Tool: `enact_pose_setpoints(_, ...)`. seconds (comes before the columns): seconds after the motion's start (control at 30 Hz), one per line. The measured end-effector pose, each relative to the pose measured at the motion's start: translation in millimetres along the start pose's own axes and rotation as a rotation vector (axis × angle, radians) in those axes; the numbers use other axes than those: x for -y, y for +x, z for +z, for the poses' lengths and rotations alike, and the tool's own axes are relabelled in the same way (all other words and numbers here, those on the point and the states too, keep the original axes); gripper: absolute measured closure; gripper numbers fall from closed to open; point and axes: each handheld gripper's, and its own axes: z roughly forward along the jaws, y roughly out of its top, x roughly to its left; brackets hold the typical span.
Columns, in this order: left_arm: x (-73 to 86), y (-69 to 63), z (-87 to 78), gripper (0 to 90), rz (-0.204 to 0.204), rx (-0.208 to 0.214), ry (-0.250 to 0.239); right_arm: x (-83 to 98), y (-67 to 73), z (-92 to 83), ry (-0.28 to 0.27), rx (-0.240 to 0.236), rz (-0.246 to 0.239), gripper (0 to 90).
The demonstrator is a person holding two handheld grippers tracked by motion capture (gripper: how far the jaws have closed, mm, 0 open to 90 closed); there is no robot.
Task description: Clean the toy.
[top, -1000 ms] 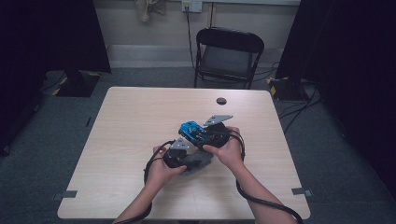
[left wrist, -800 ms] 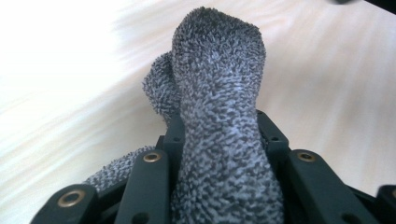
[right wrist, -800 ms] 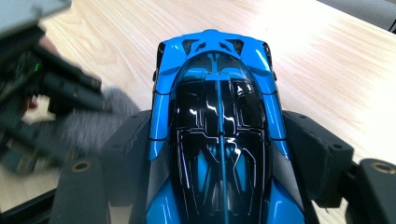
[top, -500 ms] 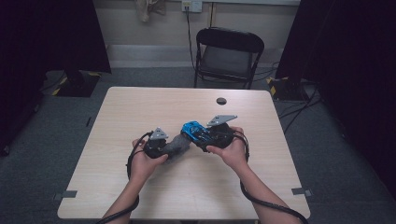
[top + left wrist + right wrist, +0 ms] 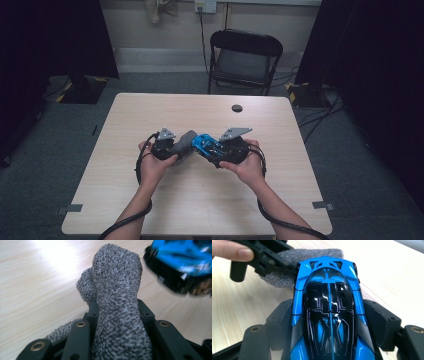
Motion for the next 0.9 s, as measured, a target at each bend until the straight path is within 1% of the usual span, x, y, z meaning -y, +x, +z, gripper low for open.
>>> enact_pose_setpoints(0.03, 0.0, 0.0, 0.0, 64.1, 0.000, 0.000, 0.000, 0.0, 0.0, 0.0, 0.000, 0.000, 0.000, 27.9)
enact_pose_setpoints(0.07, -2.1, -4.0, 1.9, 64.1, 0.012, 0.017, 0.000, 0.8, 0.4, 1.1, -0.002, -0.001, 0.003, 27.9)
enact_pose_setpoints(0.1, -2.1, -4.0, 1.9, 64.1, 0.012, 0.017, 0.000, 0.8, 0.4, 1.1, -0.002, -0.001, 0.003, 27.9)
enact_pose_setpoints(0.13, -2.5, -6.4, 3.2, 64.1, 0.023, 0.026, 0.004, 1.2, 0.2, 1.8, -0.003, -0.002, 0.002, 27.9)
enact_pose_setpoints(0.17, -1.4, -9.2, 5.2, 64.1, 0.023, 0.032, 0.005, 1.9, -0.7, 3.0, -0.003, 0.003, 0.003, 27.9)
enact_pose_setpoints(0.23, -0.7, -9.6, 6.0, 64.2, 0.021, 0.040, 0.009, 2.3, -1.5, 3.6, -0.003, 0.001, 0.007, 27.9)
enact_pose_setpoints(0.27, 2.6, -11.6, 8.9, 64.1, 0.009, 0.055, 0.010, 2.7, -2.3, 4.7, 0.003, 0.006, 0.010, 27.9)
enact_pose_setpoints(0.3, 2.6, -11.6, 8.9, 64.1, 0.009, 0.055, 0.010, 2.7, -2.3, 4.7, 0.003, 0.006, 0.010, 27.9)
enact_pose_setpoints(0.33, 5.3, -15.3, 11.4, 64.1, 0.006, 0.076, 0.011, 3.3, -2.1, 6.0, 0.001, 0.012, 0.011, 27.8)
enact_pose_setpoints(0.37, 5.3, -15.3, 11.4, 64.1, 0.006, 0.076, 0.011, 3.3, -2.1, 6.0, 0.001, 0.012, 0.011, 27.8)
enact_pose_setpoints(0.4, 6.5, -18.9, 13.3, 64.2, 0.020, 0.091, 0.017, 3.2, -2.1, 8.1, 0.007, 0.009, 0.010, 27.9)
enact_pose_setpoints(0.43, 6.9, -21.5, 14.3, 64.2, 0.024, 0.105, 0.016, 3.0, -2.4, 8.7, 0.010, 0.012, 0.011, 27.9)
enact_pose_setpoints(0.47, 7.0, -27.2, 15.8, 64.2, 0.044, 0.118, 0.016, 2.6, -2.9, 9.5, 0.015, 0.015, 0.013, 27.9)
enact_pose_setpoints(0.5, 7.0, -27.2, 15.8, 64.2, 0.044, 0.118, 0.016, 2.5, -3.5, 10.1, 0.012, 0.015, 0.015, 27.9)
enact_pose_setpoints(0.53, 6.9, -33.9, 18.1, 64.2, 0.067, 0.148, 0.015, 2.2, -4.7, 11.2, 0.013, 0.016, 0.022, 27.9)
enact_pose_setpoints(0.57, 6.9, -33.9, 18.1, 64.2, 0.067, 0.148, 0.015, 2.2, -4.7, 11.2, 0.013, 0.016, 0.022, 27.9)
enact_pose_setpoints(0.6, 6.9, -39.2, 19.4, 64.3, 0.086, 0.155, 0.022, 1.5, -6.2, 13.0, 0.020, 0.018, 0.023, 27.8)
enact_pose_setpoints(0.7, 7.9, -46.1, 21.1, 64.3, 0.097, 0.176, 0.020, 1.1, -7.8, 14.7, 0.028, 0.026, 0.021, 27.9)
enact_pose_setpoints(0.77, 8.2, -48.3, 21.5, 64.3, 0.104, 0.181, 0.023, 1.6, -9.3, 15.5, 0.029, 0.029, 0.029, 27.9)
enact_pose_setpoints(0.8, 8.7, -53.3, 22.3, 64.3, 0.115, 0.194, 0.026, 2.0, -10.0, 15.9, 0.029, 0.030, 0.032, 27.9)
enact_pose_setpoints(0.83, 8.7, -53.3, 22.3, 64.3, 0.115, 0.194, 0.026, 2.0, -10.0, 15.9, 0.029, 0.030, 0.032, 27.9)
enact_pose_setpoints(0.9, 9.4, -58.4, 23.6, 64.3, 0.122, 0.210, 0.031, 2.5, -11.0, 16.7, 0.031, 0.035, 0.034, 27.9)
